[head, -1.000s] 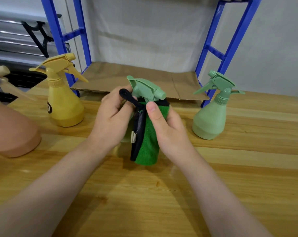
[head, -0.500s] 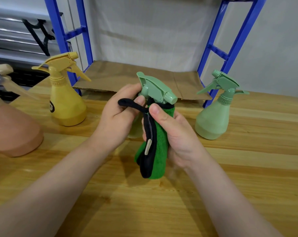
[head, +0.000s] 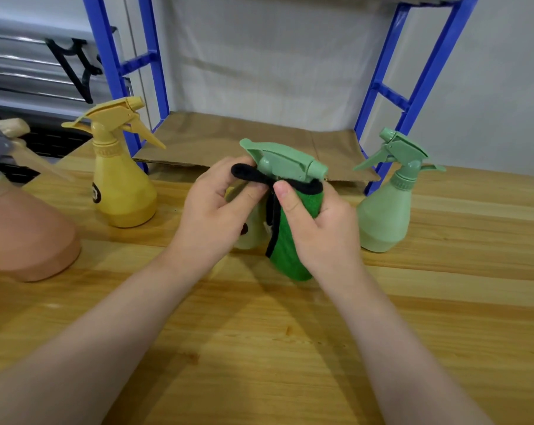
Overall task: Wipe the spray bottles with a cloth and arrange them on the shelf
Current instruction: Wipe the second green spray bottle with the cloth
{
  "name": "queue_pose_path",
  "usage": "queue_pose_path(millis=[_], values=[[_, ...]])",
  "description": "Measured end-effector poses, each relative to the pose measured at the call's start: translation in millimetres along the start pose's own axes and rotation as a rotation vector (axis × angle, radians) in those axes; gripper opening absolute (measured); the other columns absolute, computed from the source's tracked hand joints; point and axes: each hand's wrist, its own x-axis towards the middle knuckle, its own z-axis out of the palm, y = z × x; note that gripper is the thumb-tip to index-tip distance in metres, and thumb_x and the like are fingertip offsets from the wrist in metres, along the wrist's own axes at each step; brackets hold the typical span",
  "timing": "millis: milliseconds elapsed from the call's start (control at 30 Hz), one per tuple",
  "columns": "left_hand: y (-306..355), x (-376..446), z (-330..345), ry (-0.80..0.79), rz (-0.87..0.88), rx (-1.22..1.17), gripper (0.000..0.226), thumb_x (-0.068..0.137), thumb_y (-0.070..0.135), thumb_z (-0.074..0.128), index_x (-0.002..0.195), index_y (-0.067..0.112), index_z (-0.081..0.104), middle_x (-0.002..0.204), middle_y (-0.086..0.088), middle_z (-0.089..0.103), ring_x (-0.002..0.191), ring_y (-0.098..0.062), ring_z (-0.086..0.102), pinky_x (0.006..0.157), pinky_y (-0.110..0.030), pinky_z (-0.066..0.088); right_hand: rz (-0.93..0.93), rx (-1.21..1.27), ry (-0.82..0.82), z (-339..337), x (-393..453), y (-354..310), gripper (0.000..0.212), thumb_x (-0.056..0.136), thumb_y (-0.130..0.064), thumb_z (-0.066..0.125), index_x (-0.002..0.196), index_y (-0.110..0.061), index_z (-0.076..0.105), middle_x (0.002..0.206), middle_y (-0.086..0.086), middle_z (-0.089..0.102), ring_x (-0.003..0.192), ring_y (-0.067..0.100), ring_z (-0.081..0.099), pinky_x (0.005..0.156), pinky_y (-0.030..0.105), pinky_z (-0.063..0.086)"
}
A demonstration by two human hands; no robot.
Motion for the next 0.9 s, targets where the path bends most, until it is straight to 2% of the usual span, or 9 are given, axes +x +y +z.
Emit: queue_pose_path(millis=[67, 133, 267, 400, 533, 633, 733, 800, 900], values=[[-1, 2, -1, 0.024, 0.002, -0.017, 0.018, 0.094, 0.017, 0.06, 0.111, 0.016, 0.067, 0.111, -0.001, 0.069, 0.109, -0.013, 0.063, 0.097, -0.032, 0.048, 0.077, 0.27, -0.062, -3, 1, -5, 0.028, 0.084, -0.057, 0.062, 0.096, -0.033, 0.067, 0.095, -0.014, 0.074, 0.094, 0.003, 0.068, 0.086, 0.03, 0.054], [-2, 3, -2, 0.037, -0.038, -0.055, 0.026, 0.095, 0.019, 0.06, 0.118, 0.01, 0.066, 0.116, -0.005, 0.069, 0.112, -0.018, 0.063, 0.101, -0.04, 0.048, 0.232, 0.645, -0.172, -5, 1, -13, 0.025, 0.085, -0.047, 0.066, 0.1, -0.027, 0.069, 0.099, -0.008, 0.075, 0.097, 0.01, 0.07, 0.087, 0.031, 0.056], [5, 3, -2, 0.017, -0.132, -0.272, 0.022, 0.094, 0.017, 0.057, 0.114, 0.015, 0.066, 0.112, -0.004, 0.07, 0.106, -0.018, 0.064, 0.096, -0.037, 0.051, 0.444, 1.072, -0.369, -9, -2, -28, 0.035, 0.084, -0.043, 0.057, 0.093, -0.011, 0.064, 0.071, -0.002, 0.068, 0.062, 0.009, 0.066, 0.057, 0.021, 0.053], [7, 3, -2, -0.01, -0.165, -0.311, 0.019, 0.093, 0.017, 0.059, 0.11, 0.015, 0.067, 0.101, 0.004, 0.071, 0.095, -0.011, 0.063, 0.085, -0.026, 0.05, 0.503, 1.125, -0.297, -7, -1, -33, 0.033, 0.078, -0.047, 0.055, 0.065, -0.019, 0.066, 0.055, -0.005, 0.062, 0.048, 0.005, 0.06, 0.046, 0.018, 0.047], [6, 1, 1, -0.021, -0.179, -0.322, 0.018, 0.088, 0.019, 0.065, 0.106, 0.017, 0.068, 0.1, 0.0, 0.071, 0.094, -0.014, 0.063, 0.084, -0.03, 0.052, 0.622, 1.116, -0.137, -6, 5, -29, 0.034, 0.083, -0.053, 0.057, 0.074, -0.021, 0.066, 0.048, -0.008, 0.056, 0.041, 0.004, 0.055, 0.04, 0.018, 0.043], [6, -1, 2, -0.044, -0.198, -0.402, 0.021, 0.084, 0.016, 0.069, 0.104, 0.021, 0.07, 0.101, 0.0, 0.072, 0.096, -0.015, 0.064, 0.083, -0.027, 0.053, 0.672, 1.127, -0.044, -5, 8, -23, 0.044, 0.09, -0.051, 0.058, 0.059, -0.022, 0.069, 0.049, -0.007, 0.058, 0.041, 0.005, 0.056, 0.042, 0.019, 0.044], [2, 1, -4, -0.137, -0.234, -0.553, 0.027, 0.08, 0.019, 0.065, 0.106, 0.019, 0.071, 0.107, -0.001, 0.071, 0.102, -0.018, 0.063, 0.089, -0.028, 0.049, 0.639, 1.034, 0.009, -7, 10, -17, 0.05, 0.089, -0.053, 0.06, 0.049, -0.025, 0.071, 0.052, -0.007, 0.061, 0.046, 0.007, 0.058, 0.054, 0.027, 0.044], [-1, 5, -12, -0.208, -0.285, -0.619, 0.034, 0.078, 0.021, 0.058, 0.108, 0.011, 0.07, 0.109, -0.008, 0.069, 0.102, -0.022, 0.061, 0.089, -0.03, 0.046, 0.642, 0.978, 0.0, -10, 13, -14, 0.05, 0.087, -0.054, 0.061, 0.048, -0.026, 0.071, 0.052, -0.008, 0.061, 0.046, 0.007, 0.058, 0.056, 0.028, 0.043], [-2, 10, -26, -0.354, -0.28, -0.629, 0.027, 0.075, 0.021, 0.067, 0.101, 0.017, 0.074, 0.104, -0.003, 0.071, 0.099, -0.017, 0.062, 0.089, -0.027, 0.047, 0.698, 0.978, -0.128, -16, 15, -14, 0.046, 0.079, -0.057, 0.066, 0.049, -0.022, 0.065, 0.047, -0.006, 0.054, 0.04, 0.008, 0.052, 0.043, 0.021, 0.041]])
